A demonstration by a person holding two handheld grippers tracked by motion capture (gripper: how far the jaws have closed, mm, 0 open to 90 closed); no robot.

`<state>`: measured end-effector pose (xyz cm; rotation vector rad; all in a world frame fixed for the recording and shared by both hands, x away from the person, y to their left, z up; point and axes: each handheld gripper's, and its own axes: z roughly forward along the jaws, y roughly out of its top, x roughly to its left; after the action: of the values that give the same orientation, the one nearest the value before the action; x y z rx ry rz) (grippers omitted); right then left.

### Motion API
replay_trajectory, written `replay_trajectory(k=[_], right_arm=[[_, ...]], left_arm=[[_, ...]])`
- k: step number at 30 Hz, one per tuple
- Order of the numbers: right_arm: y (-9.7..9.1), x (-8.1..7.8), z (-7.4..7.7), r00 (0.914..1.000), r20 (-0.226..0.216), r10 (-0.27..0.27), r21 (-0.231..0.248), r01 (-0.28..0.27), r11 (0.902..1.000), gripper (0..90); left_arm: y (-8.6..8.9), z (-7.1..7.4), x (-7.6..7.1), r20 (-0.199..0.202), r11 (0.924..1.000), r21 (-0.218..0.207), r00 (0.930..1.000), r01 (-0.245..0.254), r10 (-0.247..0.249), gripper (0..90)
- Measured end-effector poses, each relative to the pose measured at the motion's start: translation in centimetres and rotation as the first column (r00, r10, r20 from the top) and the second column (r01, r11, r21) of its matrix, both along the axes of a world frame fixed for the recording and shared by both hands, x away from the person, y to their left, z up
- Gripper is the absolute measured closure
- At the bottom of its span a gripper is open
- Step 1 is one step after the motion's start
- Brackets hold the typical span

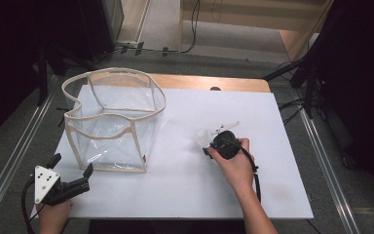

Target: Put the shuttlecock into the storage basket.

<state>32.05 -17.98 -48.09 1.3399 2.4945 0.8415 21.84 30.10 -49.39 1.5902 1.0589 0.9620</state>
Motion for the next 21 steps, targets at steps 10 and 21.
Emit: replay_trajectory(k=[10,21], right_arm=[[0.1,0.2,1.2,0.9997,0.021,0.014,0.019,-0.015,0.9997,62.7],[0.0,0.6,2.4,0.9991,0.033,0.028,0.03,-0.029,0.9991,62.7]], left_arm=[[0.1,0.0,0.0,-0.001,1.0,-0.004,1.0,0.001,-0.001,0.0],[0.1,0.0,0.0,-0.003,1.0,-0.002,1.0,0.002,-0.002,0.0]])
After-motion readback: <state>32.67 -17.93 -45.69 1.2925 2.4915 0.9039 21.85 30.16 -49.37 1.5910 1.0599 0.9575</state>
